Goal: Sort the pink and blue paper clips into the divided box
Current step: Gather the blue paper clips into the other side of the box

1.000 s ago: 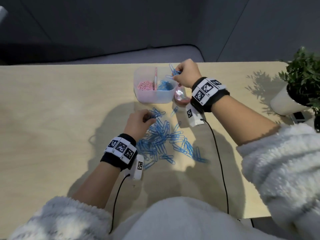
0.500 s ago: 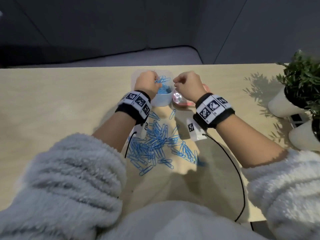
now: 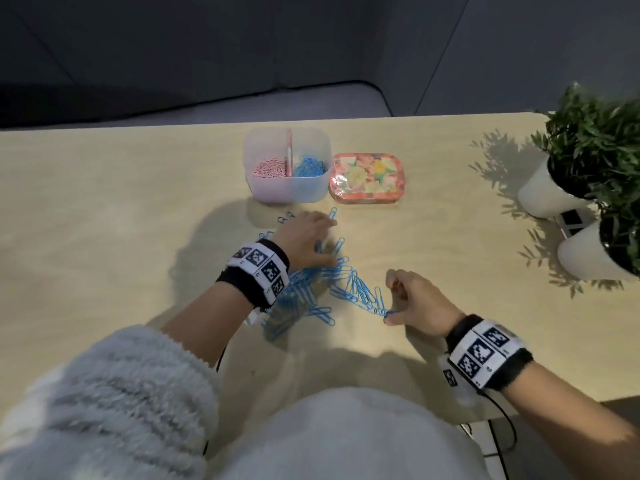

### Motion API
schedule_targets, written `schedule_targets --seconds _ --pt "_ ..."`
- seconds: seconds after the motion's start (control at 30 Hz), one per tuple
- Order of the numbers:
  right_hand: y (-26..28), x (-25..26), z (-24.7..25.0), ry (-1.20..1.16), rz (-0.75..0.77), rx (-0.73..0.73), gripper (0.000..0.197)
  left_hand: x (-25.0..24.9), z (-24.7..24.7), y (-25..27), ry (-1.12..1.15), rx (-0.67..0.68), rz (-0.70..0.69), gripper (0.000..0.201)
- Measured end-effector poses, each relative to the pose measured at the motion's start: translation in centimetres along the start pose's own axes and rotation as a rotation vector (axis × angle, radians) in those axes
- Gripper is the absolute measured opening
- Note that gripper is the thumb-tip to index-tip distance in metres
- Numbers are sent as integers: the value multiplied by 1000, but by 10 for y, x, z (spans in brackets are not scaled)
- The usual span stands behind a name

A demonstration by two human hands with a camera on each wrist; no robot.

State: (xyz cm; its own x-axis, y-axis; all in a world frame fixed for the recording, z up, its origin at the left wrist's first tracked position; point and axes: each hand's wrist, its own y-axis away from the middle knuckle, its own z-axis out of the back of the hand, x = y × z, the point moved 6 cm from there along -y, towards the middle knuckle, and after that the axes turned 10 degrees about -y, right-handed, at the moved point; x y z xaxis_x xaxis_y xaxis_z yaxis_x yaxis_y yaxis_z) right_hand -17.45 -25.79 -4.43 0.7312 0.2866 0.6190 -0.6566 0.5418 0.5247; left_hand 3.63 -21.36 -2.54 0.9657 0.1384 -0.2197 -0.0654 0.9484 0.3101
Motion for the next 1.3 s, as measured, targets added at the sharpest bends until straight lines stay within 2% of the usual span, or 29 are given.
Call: schedule_targets --seconds 0.07,0.13,0.23,0.37,0.47,0.53,0.63,0.7,0.87,0.97,1.13,1.3 --pt "-1 -1 -6 -1 14 -69 50 -9 -14 2 -67 21 -21 96" --pt "-7 4 -9 -67 26 -136 47 -18 -23 1 -91 35 -27 106" --pt "-24 20 -14 -158 55 -183 41 -30 -35 3 -93 76 -81 106" --pt "-40 37 -14 -165 75 -190 36 -40 -41 21 10 63 -153 91" --pt "-33 34 -13 -62 18 -177 68 -32 -35 38 121 -25 -120 101" --pt "-25 36 -20 72 6 -165 80 -27 -36 45 96 -33 -94 111" --pt "-24 46 -35 241 46 -152 94 -26 -40 43 -27 -21 -68 103" --pt "-29 54 -41 245 97 -186 86 -27 -39 35 -29 -33 -41 83" --pt "-39 62 -46 91 176 -262 37 -29 -31 25 -77 -70 11 40" --pt "-44 63 -45 104 229 -277 24 -29 -30 26 -35 -74 22 33" --pt "-50 63 -40 204 252 -232 18 -22 -27 29 -8 -79 40 30" --pt "-55 50 -22 -4 192 -200 13 -13 -24 32 6 -88 85 28"
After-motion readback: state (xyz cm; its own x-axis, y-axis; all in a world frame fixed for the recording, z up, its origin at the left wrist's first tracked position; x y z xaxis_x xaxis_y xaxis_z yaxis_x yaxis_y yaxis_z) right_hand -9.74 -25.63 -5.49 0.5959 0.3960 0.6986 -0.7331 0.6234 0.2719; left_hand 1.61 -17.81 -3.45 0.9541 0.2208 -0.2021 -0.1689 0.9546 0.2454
